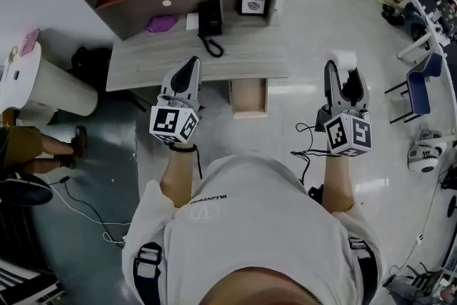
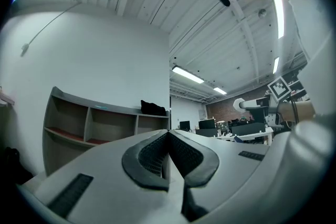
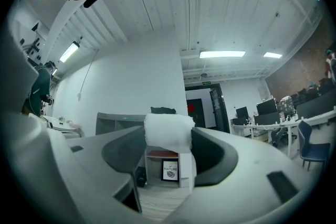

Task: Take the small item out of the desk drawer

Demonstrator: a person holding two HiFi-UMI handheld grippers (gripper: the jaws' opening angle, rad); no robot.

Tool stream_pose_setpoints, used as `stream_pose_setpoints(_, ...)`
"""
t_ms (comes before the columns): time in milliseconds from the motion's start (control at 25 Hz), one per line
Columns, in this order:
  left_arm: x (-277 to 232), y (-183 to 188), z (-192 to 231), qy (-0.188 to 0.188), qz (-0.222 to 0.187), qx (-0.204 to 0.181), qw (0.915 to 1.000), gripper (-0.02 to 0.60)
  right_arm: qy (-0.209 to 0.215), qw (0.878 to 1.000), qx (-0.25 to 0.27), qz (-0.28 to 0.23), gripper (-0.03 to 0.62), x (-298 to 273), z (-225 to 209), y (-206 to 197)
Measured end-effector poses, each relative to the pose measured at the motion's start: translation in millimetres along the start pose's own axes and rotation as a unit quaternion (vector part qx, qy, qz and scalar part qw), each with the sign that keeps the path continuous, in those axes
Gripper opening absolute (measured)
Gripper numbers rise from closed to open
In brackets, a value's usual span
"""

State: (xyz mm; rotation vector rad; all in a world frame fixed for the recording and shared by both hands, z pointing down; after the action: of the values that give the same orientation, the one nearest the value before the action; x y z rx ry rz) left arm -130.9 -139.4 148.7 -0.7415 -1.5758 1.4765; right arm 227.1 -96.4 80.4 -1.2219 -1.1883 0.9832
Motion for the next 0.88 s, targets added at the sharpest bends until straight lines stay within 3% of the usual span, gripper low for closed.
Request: stream_pose_setpoints(880,1.3,3.8,-2.8,0.004,0.001,-0.011,0.9999,-0.002,-0.012,1.000,-0.002,0.026,0.262,-3.1,-8.5,-20.9)
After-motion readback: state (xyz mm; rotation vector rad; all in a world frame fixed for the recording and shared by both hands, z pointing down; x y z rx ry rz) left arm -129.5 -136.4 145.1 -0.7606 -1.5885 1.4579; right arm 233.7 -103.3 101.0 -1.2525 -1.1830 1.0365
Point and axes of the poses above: the fingertips, and each gripper's own axes: x backward along the fingers, z to its left, y out of its top, the point moved 4 cm from there along x, backward along the fingers, and after that the axes turned 1 degree about x, right-handed, at the moved point
